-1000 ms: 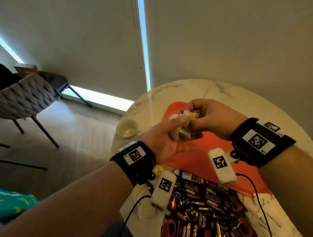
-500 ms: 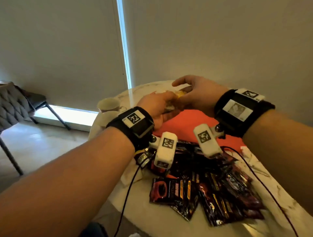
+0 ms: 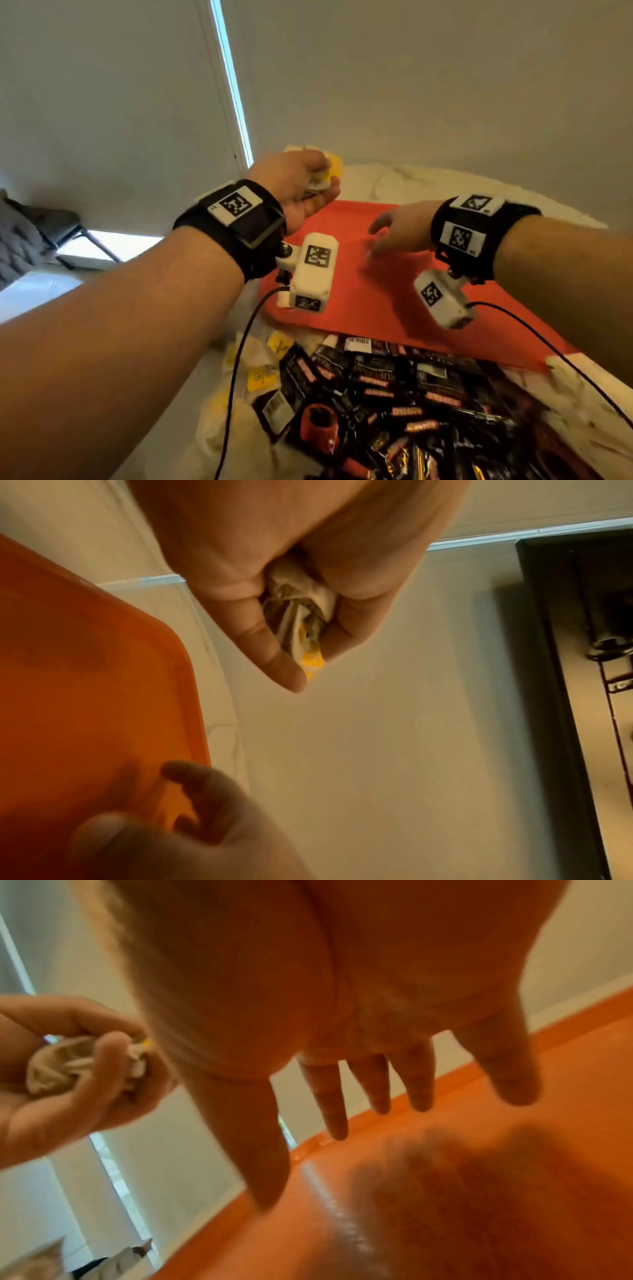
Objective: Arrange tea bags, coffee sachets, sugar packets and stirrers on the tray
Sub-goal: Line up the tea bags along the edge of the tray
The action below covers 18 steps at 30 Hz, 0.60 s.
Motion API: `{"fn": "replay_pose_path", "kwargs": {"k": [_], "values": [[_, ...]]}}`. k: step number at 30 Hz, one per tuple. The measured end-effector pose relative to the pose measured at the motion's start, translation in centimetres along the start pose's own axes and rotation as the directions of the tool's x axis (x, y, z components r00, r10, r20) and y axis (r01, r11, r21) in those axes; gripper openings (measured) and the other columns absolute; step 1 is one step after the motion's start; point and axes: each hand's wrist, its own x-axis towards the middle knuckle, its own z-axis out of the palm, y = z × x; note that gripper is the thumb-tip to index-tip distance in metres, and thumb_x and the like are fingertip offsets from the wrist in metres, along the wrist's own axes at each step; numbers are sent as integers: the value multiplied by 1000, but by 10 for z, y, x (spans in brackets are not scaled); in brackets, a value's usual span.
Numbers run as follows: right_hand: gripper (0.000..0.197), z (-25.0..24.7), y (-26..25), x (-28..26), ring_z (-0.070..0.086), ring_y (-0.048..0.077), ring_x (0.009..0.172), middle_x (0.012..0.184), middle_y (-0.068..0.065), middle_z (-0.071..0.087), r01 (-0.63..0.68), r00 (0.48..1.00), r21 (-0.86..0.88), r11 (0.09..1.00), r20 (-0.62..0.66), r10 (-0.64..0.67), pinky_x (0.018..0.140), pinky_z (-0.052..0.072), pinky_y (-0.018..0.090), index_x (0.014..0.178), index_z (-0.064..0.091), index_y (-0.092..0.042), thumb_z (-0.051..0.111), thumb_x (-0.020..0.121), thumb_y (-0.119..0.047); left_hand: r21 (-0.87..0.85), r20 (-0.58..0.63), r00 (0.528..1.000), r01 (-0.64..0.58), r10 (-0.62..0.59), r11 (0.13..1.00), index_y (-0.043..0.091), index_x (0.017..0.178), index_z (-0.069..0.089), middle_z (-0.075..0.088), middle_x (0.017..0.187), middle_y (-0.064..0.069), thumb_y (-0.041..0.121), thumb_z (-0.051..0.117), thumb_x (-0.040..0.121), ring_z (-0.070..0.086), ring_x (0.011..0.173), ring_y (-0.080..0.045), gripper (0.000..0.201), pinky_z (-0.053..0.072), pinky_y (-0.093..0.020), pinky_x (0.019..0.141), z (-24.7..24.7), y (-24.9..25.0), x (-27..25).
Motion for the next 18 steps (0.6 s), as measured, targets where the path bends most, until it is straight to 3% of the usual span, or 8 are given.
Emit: {"fn": "replay_pose_path", "kwargs": {"k": [1, 3, 7, 11, 14, 18], "values": [[74, 3, 2, 4, 60, 23, 119, 136, 1, 62, -9, 998, -37, 999, 68, 11, 99, 46, 28, 146, 52, -28, 73, 82, -60, 1, -1, 1000, 13, -13, 1000, 6, 99, 59, 63, 92, -15, -1, 65, 97, 66, 73, -22, 9, 62, -29, 61, 0, 2, 2], [86, 8, 5, 2, 58, 25, 125, 141, 3, 58, -6, 987, -62, 998, 158, 16, 106, 46, 32, 151, 45, -30, 78, 78, -60, 4, 13, 999, 48, -48, 999, 6, 104, 60, 64, 91, -15, 1, 64, 97, 67, 71, -21, 9, 62, -28, 60, -1, 6, -6], [101, 14, 7, -15, 54, 24, 131, 150, 2, 51, 8, 978, -71, 997, 207, 6, 96, 46, 25, 160, 24, -36, 81, 78, -55, -13, 15, 998, 54, -54, 998, 6, 109, 61, 66, 94, -16, 3, 65, 97, 67, 72, -21, 14, 62, -29, 60, -8, 9, -29], [105, 25, 6, -12, 52, 26, 134, 153, 3, 48, 27, 987, -177, 984, 161, 2, 105, 47, 32, 161, 17, -37, 79, 79, -57, -31, -19, 1000, -13, 12, 999, 3, 118, 62, 69, 95, -17, 4, 69, 94, 71, 72, -22, 25, 63, -31, 57, -27, -6, -32], [99, 25, -1, -17, 54, 26, 132, 149, 2, 52, 39, 985, -195, 980, 172, -5, 104, 46, 31, 160, 27, -32, 78, 79, -57, -99, -34, 999, 9, -13, 995, 1, 126, 61, 68, 94, -17, 3, 67, 94, 70, 70, -22, 32, 61, -30, 55, -39, -18, -39], [60, 16, -32, -14, 63, 19, 111, 127, -5, 67, 170, 984, -173, 970, -29, -177, 91, 50, 28, 134, 62, -29, 79, 80, -50, -116, -45, 999, -36, 31, 993, 8, 125, 64, 69, 100, -18, 5, 66, 95, 70, 75, -22, 30, 61, -29, 57, -49, -12, -49]]}}
